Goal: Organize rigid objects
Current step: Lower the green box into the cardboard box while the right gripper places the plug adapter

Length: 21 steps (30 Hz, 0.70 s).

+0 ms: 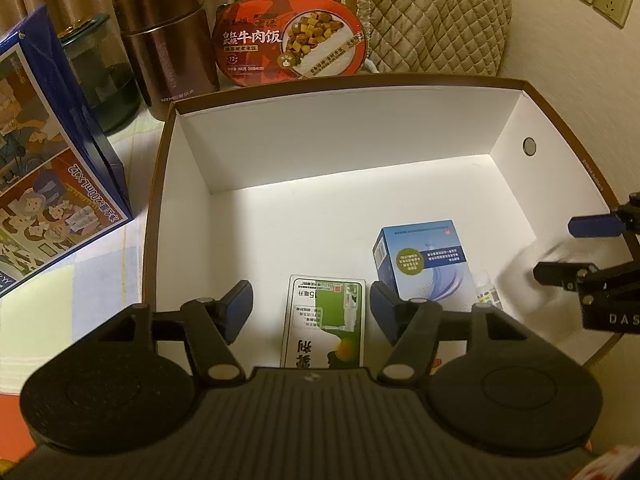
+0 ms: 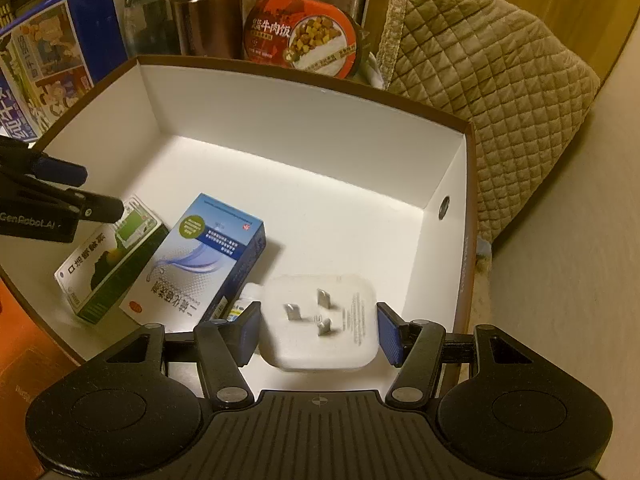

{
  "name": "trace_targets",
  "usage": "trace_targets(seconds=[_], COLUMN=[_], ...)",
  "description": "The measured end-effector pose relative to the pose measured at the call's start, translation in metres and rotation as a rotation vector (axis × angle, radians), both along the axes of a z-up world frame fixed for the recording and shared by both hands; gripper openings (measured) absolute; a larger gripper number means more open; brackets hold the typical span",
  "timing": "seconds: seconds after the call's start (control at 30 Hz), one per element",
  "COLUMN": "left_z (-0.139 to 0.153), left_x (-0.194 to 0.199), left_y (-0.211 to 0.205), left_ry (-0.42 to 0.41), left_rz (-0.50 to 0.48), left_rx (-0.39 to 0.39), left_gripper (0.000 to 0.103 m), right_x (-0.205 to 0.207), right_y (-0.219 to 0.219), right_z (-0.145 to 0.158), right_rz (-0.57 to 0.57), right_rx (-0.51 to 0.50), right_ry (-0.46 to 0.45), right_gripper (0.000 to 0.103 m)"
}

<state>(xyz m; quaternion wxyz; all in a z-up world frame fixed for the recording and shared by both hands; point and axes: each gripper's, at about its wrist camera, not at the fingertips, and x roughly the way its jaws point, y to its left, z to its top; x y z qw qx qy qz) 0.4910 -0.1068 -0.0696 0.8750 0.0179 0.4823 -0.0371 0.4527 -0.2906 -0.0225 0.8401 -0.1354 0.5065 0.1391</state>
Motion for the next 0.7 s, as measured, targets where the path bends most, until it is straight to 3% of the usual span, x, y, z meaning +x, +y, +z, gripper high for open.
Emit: trace_targets(seconds=[0.7], left_z=[0.028], left_x=[-0.037], left_y=[0.006], left_ry=[-0.034], left_rz=[-0.03], left_rx=[-0.025], left_gripper=[0.064], right_x=[-0.039], right_y=[-0.009], right_z=[0.032], right_rz=[-0.047], right_rx=[0.146], right_ry=[-0.026], right_gripper=[0.059])
